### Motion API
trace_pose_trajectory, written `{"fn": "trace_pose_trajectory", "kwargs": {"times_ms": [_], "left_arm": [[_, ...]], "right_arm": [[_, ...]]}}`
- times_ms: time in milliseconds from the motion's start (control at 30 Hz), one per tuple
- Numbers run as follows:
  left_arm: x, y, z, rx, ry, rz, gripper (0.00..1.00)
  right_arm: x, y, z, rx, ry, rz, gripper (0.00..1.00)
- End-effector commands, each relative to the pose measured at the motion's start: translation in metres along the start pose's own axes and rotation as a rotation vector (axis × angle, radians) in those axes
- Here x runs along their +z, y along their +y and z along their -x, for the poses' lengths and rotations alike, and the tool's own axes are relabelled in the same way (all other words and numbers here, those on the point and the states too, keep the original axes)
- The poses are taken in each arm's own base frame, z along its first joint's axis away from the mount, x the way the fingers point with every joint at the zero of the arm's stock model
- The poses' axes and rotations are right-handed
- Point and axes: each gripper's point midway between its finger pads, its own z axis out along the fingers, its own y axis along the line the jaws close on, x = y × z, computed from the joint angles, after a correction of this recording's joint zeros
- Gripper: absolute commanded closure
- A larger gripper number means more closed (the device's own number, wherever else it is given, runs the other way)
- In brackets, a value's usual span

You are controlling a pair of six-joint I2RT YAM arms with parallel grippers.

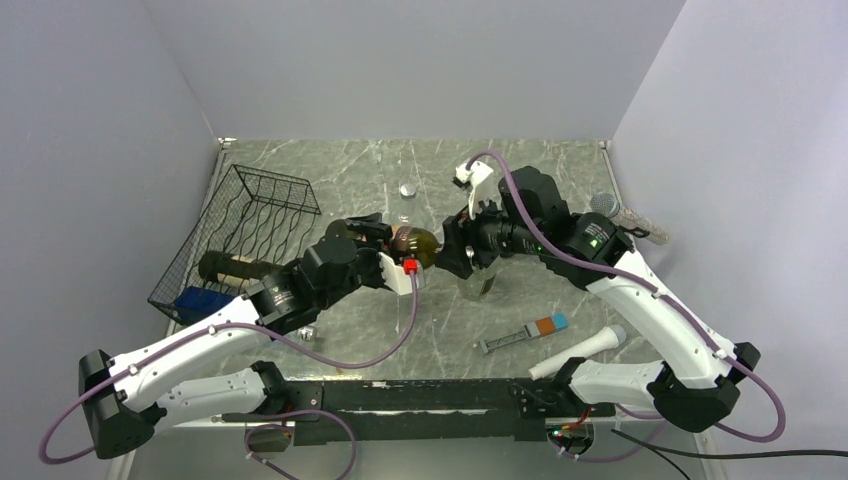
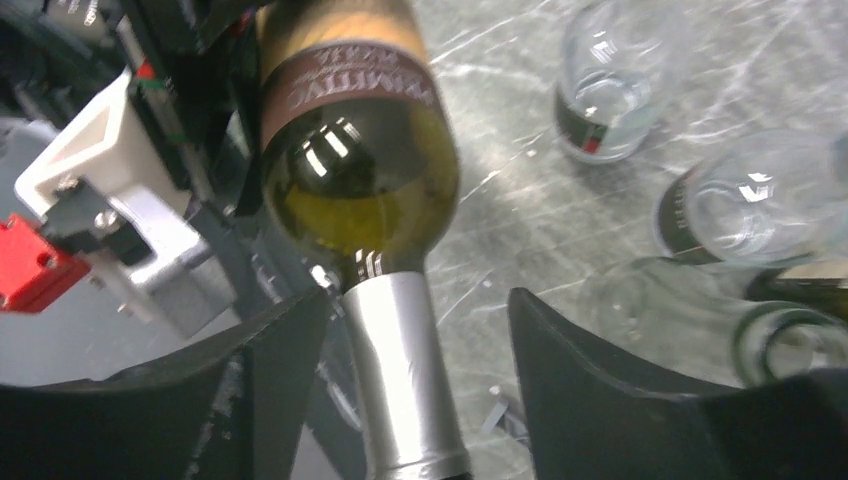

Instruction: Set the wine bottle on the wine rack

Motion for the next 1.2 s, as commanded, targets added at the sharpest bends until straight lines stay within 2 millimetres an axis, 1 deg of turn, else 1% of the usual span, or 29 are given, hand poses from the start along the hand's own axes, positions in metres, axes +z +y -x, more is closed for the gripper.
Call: {"fn": "trace_pose_trajectory", "kwargs": {"times_ms": [0,33,67,233,400,467,567,633,833,900,967,1067,1167], "left_arm": [[-0.017,0.051,0.029,-0.008,-0.113,0.197,0.99],[-0.017,0.052,0.03,-0.005,-0.115,0.201,0.99],[-0.017,0.052,0.029,-0.005,-0.114,0.205,0.99],[-0.014,0.051,0.026,-0.003,-0.093,0.208,0.99],[-0.014,0.054,0.025,-0.004,-0.081,0.22,0.99],[-0.015,0.055,0.025,-0.001,-0.08,0.222,0.99],[-0.015,0.055,0.024,0.008,-0.073,0.221,0.99],[-0.015,0.055,0.023,0.019,-0.067,0.223,0.99],[-0.011,0.05,0.015,0.07,-0.018,0.211,0.99],[-0.01,0.049,0.011,0.082,0.0,0.211,0.99],[-0.01,0.048,0.007,0.089,0.015,0.214,0.99],[-0.009,0.045,0.004,0.099,0.026,0.211,0.99],[-0.008,0.044,0.004,0.101,0.023,0.209,0.99]], "right_arm": [[-0.007,0.026,-0.013,-0.057,0.044,0.167,0.4],[-0.006,0.029,-0.016,-0.056,0.055,0.185,0.45],[-0.004,0.031,-0.019,-0.054,0.066,0.201,0.47],[0.005,0.035,-0.028,-0.05,0.106,0.232,0.49],[0.013,0.037,-0.035,-0.053,0.137,0.249,0.48],[0.015,0.036,-0.038,-0.056,0.15,0.25,0.44],[0.02,0.033,-0.038,-0.066,0.16,0.228,0.31],[0.022,0.032,-0.035,-0.077,0.157,0.218,0.26],[0.022,0.027,-0.019,-0.129,0.135,0.167,0.25],[0.02,0.021,-0.013,-0.144,0.123,0.126,0.25],[0.019,0.017,-0.008,-0.16,0.108,0.095,0.22],[0.022,0.014,-0.007,-0.177,0.092,0.074,0.18],[0.029,0.014,-0.011,-0.21,0.111,0.084,0.18]]}}
